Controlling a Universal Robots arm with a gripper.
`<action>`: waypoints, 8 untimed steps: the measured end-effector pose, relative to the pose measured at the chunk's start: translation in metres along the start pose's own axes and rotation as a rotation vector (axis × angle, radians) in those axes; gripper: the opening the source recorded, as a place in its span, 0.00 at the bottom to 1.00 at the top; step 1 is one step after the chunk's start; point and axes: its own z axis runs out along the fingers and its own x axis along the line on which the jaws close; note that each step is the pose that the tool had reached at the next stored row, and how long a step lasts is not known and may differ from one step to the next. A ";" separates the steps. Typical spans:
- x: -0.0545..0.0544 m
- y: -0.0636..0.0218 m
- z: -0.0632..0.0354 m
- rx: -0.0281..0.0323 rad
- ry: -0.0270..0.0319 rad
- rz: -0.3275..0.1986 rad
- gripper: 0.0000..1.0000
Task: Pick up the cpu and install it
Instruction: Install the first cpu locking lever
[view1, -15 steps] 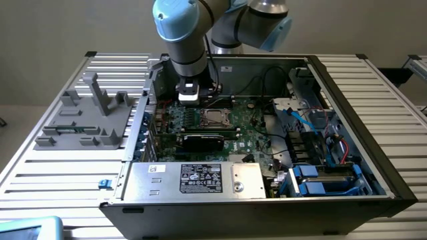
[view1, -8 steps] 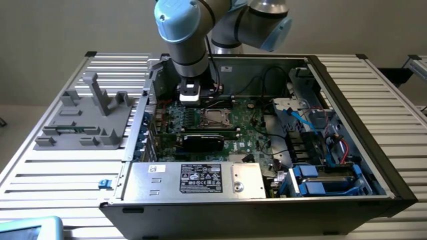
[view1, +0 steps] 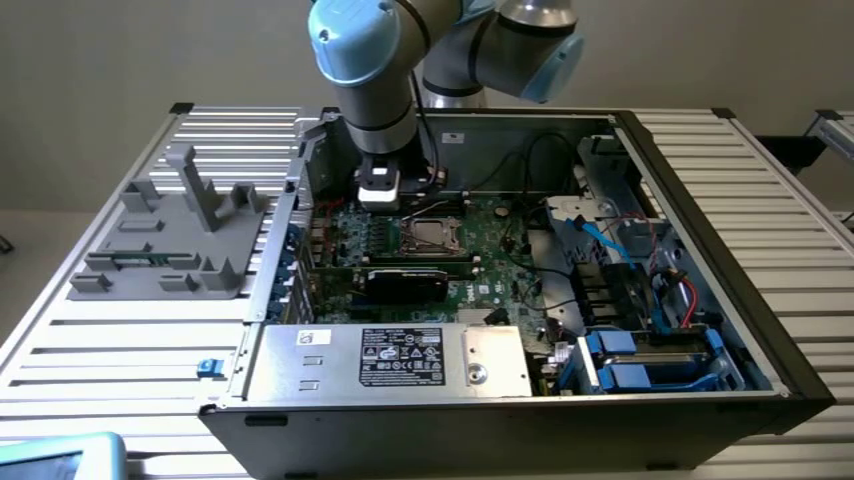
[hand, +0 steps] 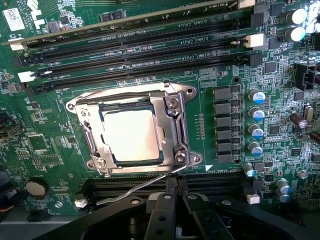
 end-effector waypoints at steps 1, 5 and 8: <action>0.000 0.0000 0.0000 -0.0005 0.0012 0.003 0.11; 0.000 0.0001 0.0003 -0.0031 0.0085 0.025 0.11; 0.000 0.0001 0.0004 -0.0043 0.0118 0.035 0.11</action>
